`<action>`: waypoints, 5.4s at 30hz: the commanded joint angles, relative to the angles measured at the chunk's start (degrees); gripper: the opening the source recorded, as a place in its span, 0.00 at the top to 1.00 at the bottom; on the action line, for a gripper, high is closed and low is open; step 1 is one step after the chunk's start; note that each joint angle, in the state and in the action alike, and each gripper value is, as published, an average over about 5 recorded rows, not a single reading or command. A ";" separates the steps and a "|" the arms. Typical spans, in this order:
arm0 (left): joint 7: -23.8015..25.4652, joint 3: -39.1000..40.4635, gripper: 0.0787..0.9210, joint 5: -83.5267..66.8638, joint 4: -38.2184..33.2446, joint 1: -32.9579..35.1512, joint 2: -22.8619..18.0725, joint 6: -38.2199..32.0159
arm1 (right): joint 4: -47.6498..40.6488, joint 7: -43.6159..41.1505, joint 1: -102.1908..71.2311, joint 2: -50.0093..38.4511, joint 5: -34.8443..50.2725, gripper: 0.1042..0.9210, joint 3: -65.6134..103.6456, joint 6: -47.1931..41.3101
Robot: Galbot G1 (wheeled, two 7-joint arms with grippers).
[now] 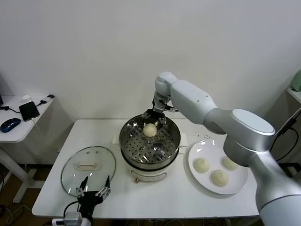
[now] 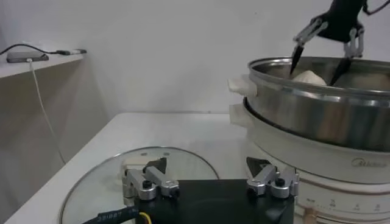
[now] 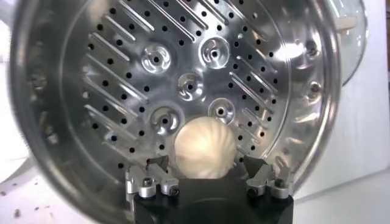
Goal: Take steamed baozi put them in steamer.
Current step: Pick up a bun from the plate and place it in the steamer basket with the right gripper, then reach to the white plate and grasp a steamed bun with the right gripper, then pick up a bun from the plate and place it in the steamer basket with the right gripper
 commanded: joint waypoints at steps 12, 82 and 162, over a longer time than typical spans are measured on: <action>0.57 -0.14 0.12 -1.18 -0.62 -0.93 1.00 1.46 | 28.90 -9.38 11.15 -27.04 22.79 0.12 1.47 -57.64; 2.25 0.20 0.12 -2.67 1.01 -1.37 0.97 2.76 | 31.43 2.69 -31.72 -35.68 5.07 0.12 17.12 -65.55; 1.39 1.91 0.12 -0.58 -3.55 -2.10 0.41 2.54 | 20.65 -1.45 4.54 -1.56 30.25 0.44 -16.03 -78.72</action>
